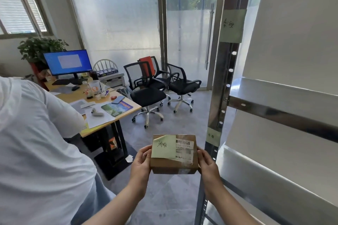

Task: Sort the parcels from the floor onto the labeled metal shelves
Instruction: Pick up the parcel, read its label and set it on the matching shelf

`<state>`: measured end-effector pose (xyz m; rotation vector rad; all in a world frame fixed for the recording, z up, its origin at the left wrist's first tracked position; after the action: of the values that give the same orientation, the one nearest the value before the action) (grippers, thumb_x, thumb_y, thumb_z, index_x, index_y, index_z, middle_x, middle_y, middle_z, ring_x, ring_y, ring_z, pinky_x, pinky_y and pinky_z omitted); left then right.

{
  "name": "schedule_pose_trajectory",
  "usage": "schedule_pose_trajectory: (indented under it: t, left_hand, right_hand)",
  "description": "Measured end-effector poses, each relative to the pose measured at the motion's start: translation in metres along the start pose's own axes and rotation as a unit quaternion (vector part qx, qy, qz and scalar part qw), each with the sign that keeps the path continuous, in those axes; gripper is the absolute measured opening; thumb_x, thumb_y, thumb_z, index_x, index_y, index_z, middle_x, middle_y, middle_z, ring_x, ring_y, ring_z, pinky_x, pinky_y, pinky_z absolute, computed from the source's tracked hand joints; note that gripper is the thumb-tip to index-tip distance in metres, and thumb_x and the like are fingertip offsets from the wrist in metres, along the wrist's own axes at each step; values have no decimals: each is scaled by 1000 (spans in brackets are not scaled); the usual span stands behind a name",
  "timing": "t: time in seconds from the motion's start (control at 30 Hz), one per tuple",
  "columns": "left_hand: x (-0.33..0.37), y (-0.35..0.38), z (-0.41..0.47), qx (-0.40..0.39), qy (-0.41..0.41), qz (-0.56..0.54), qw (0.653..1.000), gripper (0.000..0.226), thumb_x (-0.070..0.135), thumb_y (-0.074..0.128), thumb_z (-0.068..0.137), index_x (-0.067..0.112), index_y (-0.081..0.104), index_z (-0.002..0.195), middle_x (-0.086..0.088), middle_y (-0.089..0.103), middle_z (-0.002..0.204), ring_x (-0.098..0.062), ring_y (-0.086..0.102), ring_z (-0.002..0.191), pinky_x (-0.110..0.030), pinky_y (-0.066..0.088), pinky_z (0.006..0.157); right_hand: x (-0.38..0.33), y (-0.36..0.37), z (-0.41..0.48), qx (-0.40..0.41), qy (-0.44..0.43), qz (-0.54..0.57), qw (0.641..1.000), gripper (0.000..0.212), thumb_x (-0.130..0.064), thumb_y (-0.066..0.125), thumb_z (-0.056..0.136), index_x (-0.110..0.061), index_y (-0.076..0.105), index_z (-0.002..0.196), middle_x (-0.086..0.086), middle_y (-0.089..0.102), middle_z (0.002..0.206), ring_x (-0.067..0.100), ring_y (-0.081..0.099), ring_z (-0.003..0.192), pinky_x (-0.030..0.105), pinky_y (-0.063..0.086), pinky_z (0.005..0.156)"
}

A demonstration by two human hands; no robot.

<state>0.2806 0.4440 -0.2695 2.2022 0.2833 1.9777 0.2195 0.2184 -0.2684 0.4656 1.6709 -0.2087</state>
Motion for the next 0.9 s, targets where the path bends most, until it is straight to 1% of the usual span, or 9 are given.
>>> schedule_pose_trajectory:
  t: [0.07, 0.13, 0.2, 0.37, 0.47, 0.53, 0.63, 0.77, 0.9]
  left_hand:
    - [-4, 3, 10, -3, 0, -1, 1000, 19, 15, 53, 103, 18, 68, 115, -13, 72, 117, -35, 64, 117, -57, 47, 106]
    - [-8, 6, 17, -7, -4, -1, 1000, 19, 13, 53, 103, 19, 68, 113, -13, 72, 119, -34, 65, 116, -54, 49, 104]
    - [-12, 11, 19, -16, -5, -6, 1000, 20, 13, 54, 103, 21, 68, 113, -11, 73, 118, -32, 65, 116, -52, 51, 101]
    - [-18, 22, 30, -45, -3, -9, 999, 23, 19, 56, 102, 26, 70, 119, -2, 76, 117, -28, 66, 119, -54, 50, 104]
    - [-25, 24, 37, -61, -28, -13, 998, 26, 15, 54, 103, 28, 70, 119, -2, 76, 118, -27, 66, 118, -43, 54, 94]
    - [-28, 25, 42, -79, -35, -15, 996, 27, 14, 54, 102, 27, 71, 120, -3, 76, 119, -27, 66, 119, -40, 53, 92]
    - [-28, 28, 48, -103, -42, -3, 994, 26, 17, 55, 102, 27, 73, 118, -5, 76, 119, -27, 67, 117, -44, 52, 98]
    - [-29, 37, 55, -132, -56, 2, 990, 24, 19, 57, 101, 30, 75, 113, -4, 77, 115, -28, 67, 115, -43, 52, 95]
    - [-32, 46, 59, -173, -57, 9, 983, 23, 21, 59, 99, 26, 74, 116, -4, 77, 115, -27, 68, 115, -47, 52, 100]
  right_hand:
    - [-1, -1, 7, 1, -3, 4, 1000, 27, -42, 48, 98, -38, 68, 115, -5, 73, 112, 17, 66, 108, 38, 56, 90]
    - [-1, -2, 11, 8, 5, 30, 1000, 28, -38, 47, 100, -30, 68, 117, -1, 74, 110, 18, 68, 104, 29, 57, 80]
    - [3, -6, 13, 22, 16, 55, 998, 28, -33, 47, 102, -24, 70, 115, 4, 75, 110, 22, 69, 103, 31, 57, 79]
    - [7, -14, 21, 63, 22, 69, 995, 20, -27, 52, 100, -20, 70, 104, 12, 74, 109, 27, 70, 100, 37, 59, 79]
    - [5, -16, 22, 79, 9, 62, 995, 20, -28, 53, 100, -20, 70, 103, 9, 74, 106, 26, 70, 98, 31, 59, 73]
    - [6, -16, 20, 88, 4, 61, 994, 21, -29, 52, 100, -19, 70, 106, 7, 75, 105, 24, 70, 96, 29, 57, 70]
    - [10, -19, 15, 109, 1, 63, 992, 20, -29, 53, 100, -21, 70, 106, 8, 75, 106, 24, 71, 95, 30, 56, 70]
    - [12, -23, 9, 146, 2, 77, 986, 18, -27, 53, 100, -20, 69, 104, 9, 75, 106, 28, 70, 101, 37, 56, 78]
    - [10, -26, 0, 178, 5, 103, 979, 20, -28, 51, 101, -16, 67, 99, 11, 75, 102, 25, 68, 90, 31, 52, 68]
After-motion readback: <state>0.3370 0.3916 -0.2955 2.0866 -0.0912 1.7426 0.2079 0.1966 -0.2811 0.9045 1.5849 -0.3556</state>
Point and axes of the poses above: each hand's wrist, its own z-axis towards the middle knuckle, its own y-axis out of the palm, x = y × z, the point moved 7 cm from there along z, towards the middle knuckle
